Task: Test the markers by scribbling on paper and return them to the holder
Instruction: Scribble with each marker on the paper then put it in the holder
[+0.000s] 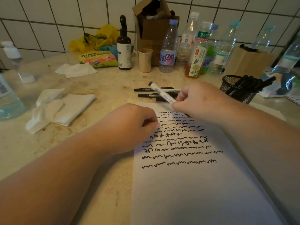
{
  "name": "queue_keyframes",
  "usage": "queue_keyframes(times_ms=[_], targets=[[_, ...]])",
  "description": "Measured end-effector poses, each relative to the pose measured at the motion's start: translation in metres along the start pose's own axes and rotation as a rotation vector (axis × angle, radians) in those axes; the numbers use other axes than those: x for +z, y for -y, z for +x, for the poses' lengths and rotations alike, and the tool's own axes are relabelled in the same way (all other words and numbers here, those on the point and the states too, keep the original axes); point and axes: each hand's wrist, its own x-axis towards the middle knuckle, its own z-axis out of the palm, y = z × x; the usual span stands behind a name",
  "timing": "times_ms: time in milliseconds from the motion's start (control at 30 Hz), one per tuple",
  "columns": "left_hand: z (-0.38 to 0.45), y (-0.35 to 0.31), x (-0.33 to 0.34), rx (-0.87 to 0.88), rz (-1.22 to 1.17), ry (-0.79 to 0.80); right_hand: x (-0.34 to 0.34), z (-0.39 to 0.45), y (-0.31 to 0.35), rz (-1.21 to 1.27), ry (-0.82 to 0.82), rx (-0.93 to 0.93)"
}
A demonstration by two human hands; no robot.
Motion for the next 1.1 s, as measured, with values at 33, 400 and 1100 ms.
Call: queue_keyframes(times_ms=[33,400,1100], targets=[[0.0,-0.001,-0.001,0.0,-0.017,-0.005,-0.006,-0.01,-0.004,0.159,0.019,-0.001],[-0.009,-0.02,0.0,0.147,-0.134,-0.011,0.012,-0.05,-0.037,1.215,0.343,-0.254],[-0.009,-0.021,-0.017,0.306,0.001,0.265,0.016,-0.058,-0.02,1.25,0.063,-0.457]])
